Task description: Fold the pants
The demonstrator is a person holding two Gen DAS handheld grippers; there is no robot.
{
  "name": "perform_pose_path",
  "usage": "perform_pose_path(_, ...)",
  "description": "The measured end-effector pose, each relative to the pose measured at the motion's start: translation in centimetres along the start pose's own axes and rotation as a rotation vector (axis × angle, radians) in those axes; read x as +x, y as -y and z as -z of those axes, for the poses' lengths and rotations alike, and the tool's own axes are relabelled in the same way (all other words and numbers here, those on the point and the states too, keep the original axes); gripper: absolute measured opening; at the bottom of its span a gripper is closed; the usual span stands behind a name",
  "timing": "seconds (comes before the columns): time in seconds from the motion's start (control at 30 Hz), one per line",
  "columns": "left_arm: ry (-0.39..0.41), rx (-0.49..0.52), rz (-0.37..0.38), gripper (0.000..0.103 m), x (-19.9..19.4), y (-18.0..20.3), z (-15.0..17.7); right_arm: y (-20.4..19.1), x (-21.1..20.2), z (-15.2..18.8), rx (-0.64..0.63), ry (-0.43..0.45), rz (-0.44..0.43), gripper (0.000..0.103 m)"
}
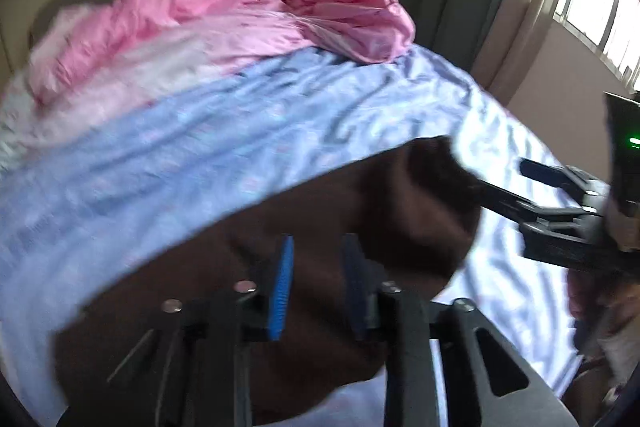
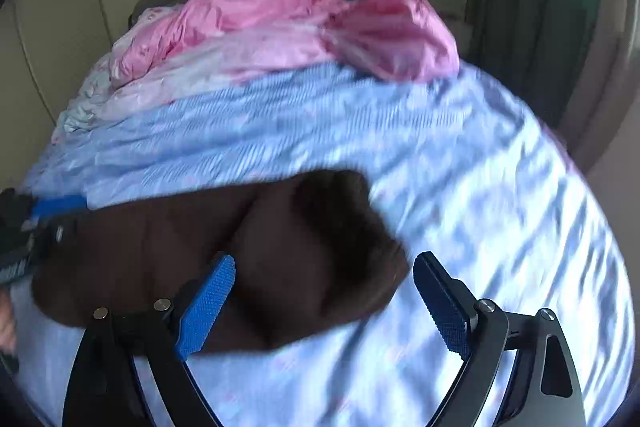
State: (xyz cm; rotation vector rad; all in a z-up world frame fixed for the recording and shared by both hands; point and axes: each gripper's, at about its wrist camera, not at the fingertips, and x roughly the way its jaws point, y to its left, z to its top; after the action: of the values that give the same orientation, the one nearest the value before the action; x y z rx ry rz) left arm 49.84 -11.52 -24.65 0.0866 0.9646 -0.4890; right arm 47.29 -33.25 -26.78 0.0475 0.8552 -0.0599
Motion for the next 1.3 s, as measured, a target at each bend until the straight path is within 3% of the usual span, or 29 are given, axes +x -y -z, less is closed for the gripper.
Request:
perform_pose_path(0.1, 0.011, -0.028, 0.068, 0.009, 1.9, 1.9, -1.3, 0.4, 1.5, -0.9, 0.024, 0.014, -0.006, 0.092)
perform_pose_path(0.2, 0.01, -0.016, 0.096, 0.008, 4.3, 3.6, -3.0, 1.4, 3.4, -0.9, 0.102, -0.012, -0.027, 0.092)
perform_pose_path(0.5, -0.111, -0.008, 0.06, 0.007, 11.0, 5.3, -2.7, 5.9, 8.4, 2.3, 0.252, -0.101, 0.021, 0.092)
perform_pose_path(0.93, -0.231, 0.034, 0.015, 0.007, 18.6, 5.8, -4.1, 8.5, 9.8, 4.9, 0.379, -0.14, -0.078, 0.089)
perform_pose_path(1.07, -0.21, 0.07, 0.012, 0.007, 17.1, 6.1, -4.2, 8.5, 10.0, 5.1, 0.396, -0.147, -0.102, 0.086)
perform_pose_path(1.17, -0.127, 0.087, 0.081, 0.008, 14.0, 6.4, -4.7, 8.6, 9.5, 5.1, 0.43, -0.144, -0.141, 0.078)
perform_pose_path(1.3, -0.129, 0.147, 0.158, 0.008, 13.8, 8.2, -6.0, 8.8, 9.3, 5.3, 0.495, -0.124, -0.194, 0.077)
